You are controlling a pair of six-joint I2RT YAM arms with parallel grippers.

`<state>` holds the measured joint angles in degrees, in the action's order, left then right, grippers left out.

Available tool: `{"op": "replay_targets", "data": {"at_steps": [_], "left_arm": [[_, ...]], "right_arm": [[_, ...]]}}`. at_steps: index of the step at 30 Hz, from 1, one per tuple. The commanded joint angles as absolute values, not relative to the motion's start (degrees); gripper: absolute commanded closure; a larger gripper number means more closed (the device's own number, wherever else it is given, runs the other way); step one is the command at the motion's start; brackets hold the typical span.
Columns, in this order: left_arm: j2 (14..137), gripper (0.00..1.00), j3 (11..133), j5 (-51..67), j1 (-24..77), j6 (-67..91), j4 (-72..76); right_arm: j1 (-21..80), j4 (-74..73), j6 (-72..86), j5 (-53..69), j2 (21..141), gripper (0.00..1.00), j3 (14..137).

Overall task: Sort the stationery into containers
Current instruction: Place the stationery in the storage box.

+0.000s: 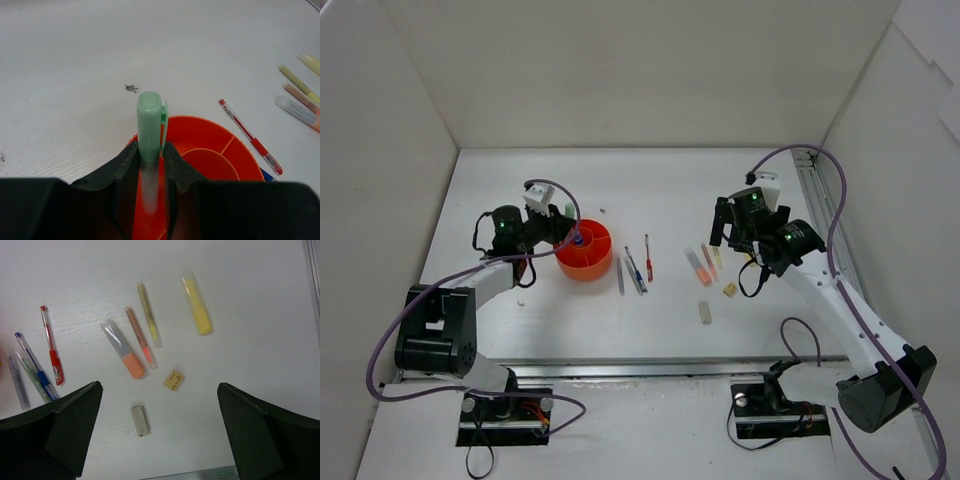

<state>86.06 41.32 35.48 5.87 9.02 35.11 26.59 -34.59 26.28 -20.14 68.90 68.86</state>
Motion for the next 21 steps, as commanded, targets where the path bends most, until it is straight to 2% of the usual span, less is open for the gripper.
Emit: {"op": "replay_targets", "data": {"at_steps": [1,7,10,13,21], "left_arm": [[83.7,1.0,44.4,37.7,5.6,8.9,41.3],[81.0,0.98,42.0,33.1,6.2,8.4,38.8],[79.3,0.76,40.7,31.6,6.2,9.6,37.4],[76.6,0.66,38.9,29.1,6.2,9.5,36.9],[72.4,0.63,37.4,26.2,6.7,8.2,34.3]], "right_arm": [[26.2,-32.4,25.4,-21.3,67.9,0.02,68.6],[26.1,-32.3,25.6,-21.0,68.2,0.02,68.5],[26.1,-32.3,25.8,-21.1,68.5,0.02,68.5],[26.2,-32.3,25.9,-21.6,68.6,0.02,68.1],[26.4,-32.1,25.3,-18.0,69.7,0.02,67.7]]}}
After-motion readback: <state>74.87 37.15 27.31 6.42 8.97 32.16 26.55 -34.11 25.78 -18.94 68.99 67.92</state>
